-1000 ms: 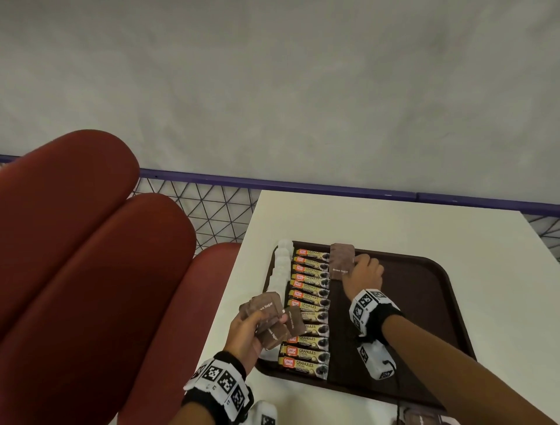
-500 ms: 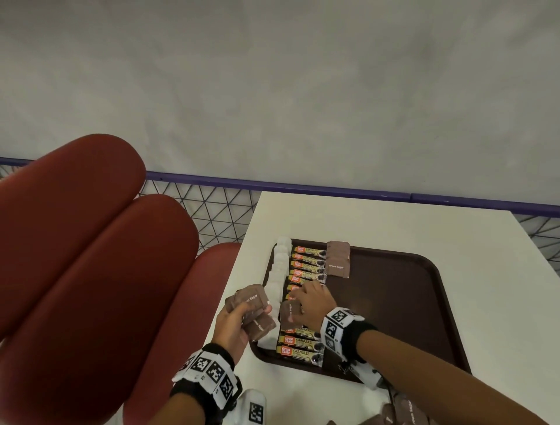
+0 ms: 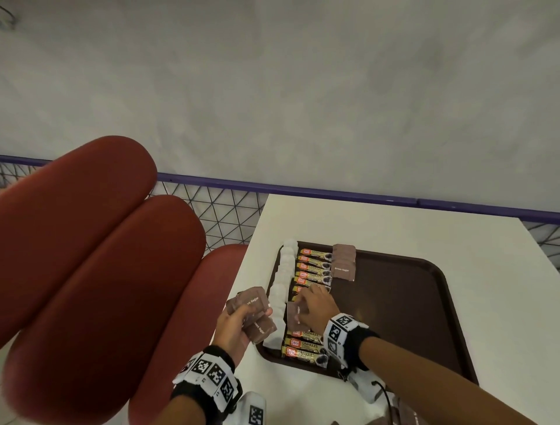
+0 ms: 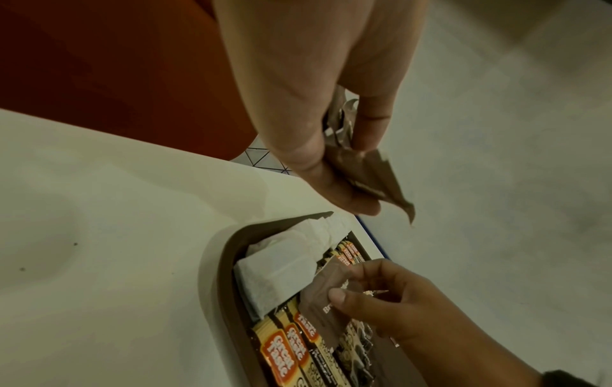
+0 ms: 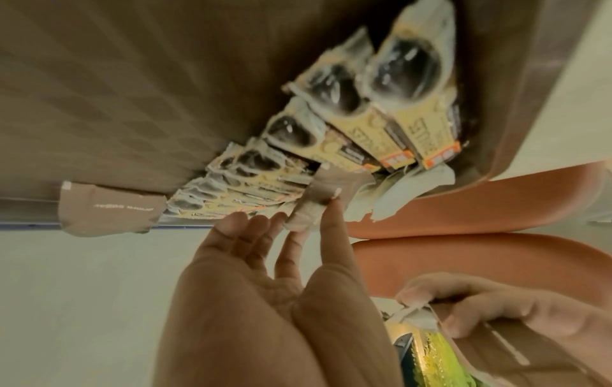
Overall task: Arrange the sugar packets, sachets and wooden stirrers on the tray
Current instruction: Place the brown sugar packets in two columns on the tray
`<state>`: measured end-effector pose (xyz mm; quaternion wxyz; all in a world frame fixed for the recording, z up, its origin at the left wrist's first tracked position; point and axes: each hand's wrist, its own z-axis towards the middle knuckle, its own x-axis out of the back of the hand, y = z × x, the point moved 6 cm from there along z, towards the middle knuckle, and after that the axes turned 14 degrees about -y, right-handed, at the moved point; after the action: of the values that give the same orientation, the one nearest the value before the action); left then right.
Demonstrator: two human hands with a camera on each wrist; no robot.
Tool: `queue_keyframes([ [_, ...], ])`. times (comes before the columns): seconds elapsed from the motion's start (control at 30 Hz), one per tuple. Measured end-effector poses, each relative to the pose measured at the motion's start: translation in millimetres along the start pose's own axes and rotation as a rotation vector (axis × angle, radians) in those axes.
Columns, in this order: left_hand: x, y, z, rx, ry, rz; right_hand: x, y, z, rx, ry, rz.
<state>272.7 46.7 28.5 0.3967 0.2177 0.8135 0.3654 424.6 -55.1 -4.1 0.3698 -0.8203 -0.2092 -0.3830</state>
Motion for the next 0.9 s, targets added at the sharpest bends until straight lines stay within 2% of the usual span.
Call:
queue_keyframes([
  [0.07,0,-1,2,0.006,-0.002,-0.001,3,1,-2,0.007,0.000,0.115],
  [0.2,0,-2,6,0.013,-0.001,-0.002,17,12,-9,0.016,0.030,0.533],
  [0.33,-1,-2,10,0.017,-0.021,-0.002,51,50,-15,-0.094,0.246,0.733],
  [0.43,0,-7,16,0.034,-0.015,-0.002,65,96,-12,-0.292,0.394,0.787],
  [0.53,1,-12,20,0.053,-0.012,-0.001,61,129,-4,-0.423,0.425,0.875],
  [0.7,0,-15,27,0.073,-0.060,0.006,47,141,11,-0.456,0.352,0.850],
  [0.9,3,-18,35,0.093,-0.065,0.028,48,136,19,-0.500,0.325,0.671],
])
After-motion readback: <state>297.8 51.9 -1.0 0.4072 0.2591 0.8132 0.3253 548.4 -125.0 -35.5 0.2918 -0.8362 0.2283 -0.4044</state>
